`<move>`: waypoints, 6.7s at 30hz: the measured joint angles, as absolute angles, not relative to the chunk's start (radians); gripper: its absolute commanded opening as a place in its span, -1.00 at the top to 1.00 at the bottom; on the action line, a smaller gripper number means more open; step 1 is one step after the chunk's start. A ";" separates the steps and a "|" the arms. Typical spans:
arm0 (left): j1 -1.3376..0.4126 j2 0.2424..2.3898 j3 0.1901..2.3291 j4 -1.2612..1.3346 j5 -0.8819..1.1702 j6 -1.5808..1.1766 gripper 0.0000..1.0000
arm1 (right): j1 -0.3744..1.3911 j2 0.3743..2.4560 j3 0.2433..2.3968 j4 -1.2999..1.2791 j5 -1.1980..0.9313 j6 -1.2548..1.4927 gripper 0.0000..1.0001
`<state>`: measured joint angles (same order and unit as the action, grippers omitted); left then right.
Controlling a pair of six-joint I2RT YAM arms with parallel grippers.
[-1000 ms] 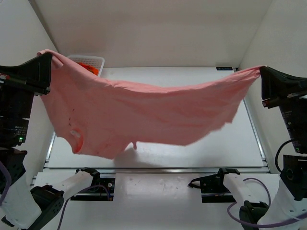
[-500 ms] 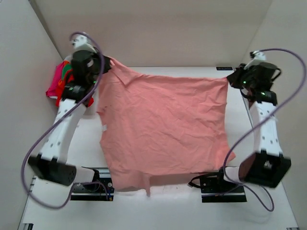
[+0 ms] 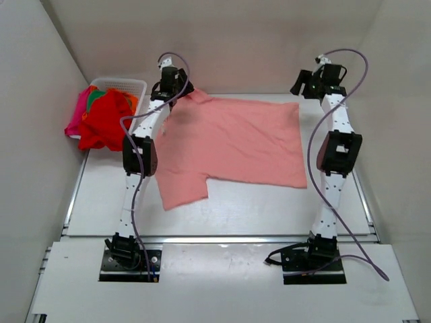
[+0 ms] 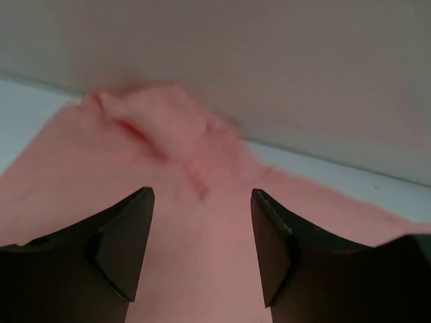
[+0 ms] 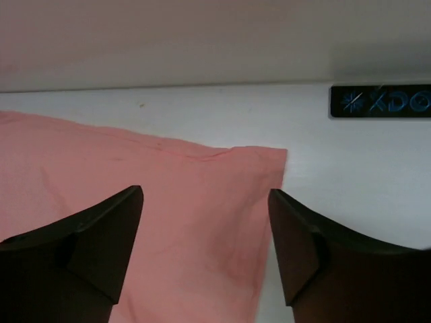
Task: Fold and stack the t-shirts
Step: Flatten out the tshirt, then grap the side of the flattened tshirt closest away from the robot with both arms, then fold the flattened tshirt in 1/3 of the way
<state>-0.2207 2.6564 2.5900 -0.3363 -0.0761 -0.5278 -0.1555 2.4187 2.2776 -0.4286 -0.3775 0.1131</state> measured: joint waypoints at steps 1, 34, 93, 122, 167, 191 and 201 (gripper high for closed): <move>-0.212 2.653 2.553 -0.339 -0.063 -0.543 -0.50 | -0.156 2.489 2.395 -0.443 -0.361 0.111 -0.62; -0.385 1.343 0.723 -0.569 -0.128 -0.582 -0.52 | -0.060 1.419 0.846 -0.440 -0.157 0.257 -0.20; -0.395 0.841 0.818 -0.995 0.070 -0.616 1.00 | -0.133 1.153 0.768 -0.807 -0.200 0.223 1.00; -0.196 1.553 1.309 -0.675 0.052 -0.490 1.00 | -0.152 1.705 1.220 -0.799 -0.271 0.159 1.00; -0.150 1.522 1.145 -0.528 -0.016 -0.484 -0.36 | -0.145 1.593 1.128 -0.627 -0.206 0.242 -0.01; -0.257 1.499 0.814 -0.418 -0.299 -0.544 -0.52 | -0.066 1.620 0.941 -0.471 -0.131 0.442 -0.02; -0.268 1.622 0.871 -0.413 -0.329 -0.548 1.00 | -0.080 1.649 0.957 -0.495 -0.147 0.399 1.00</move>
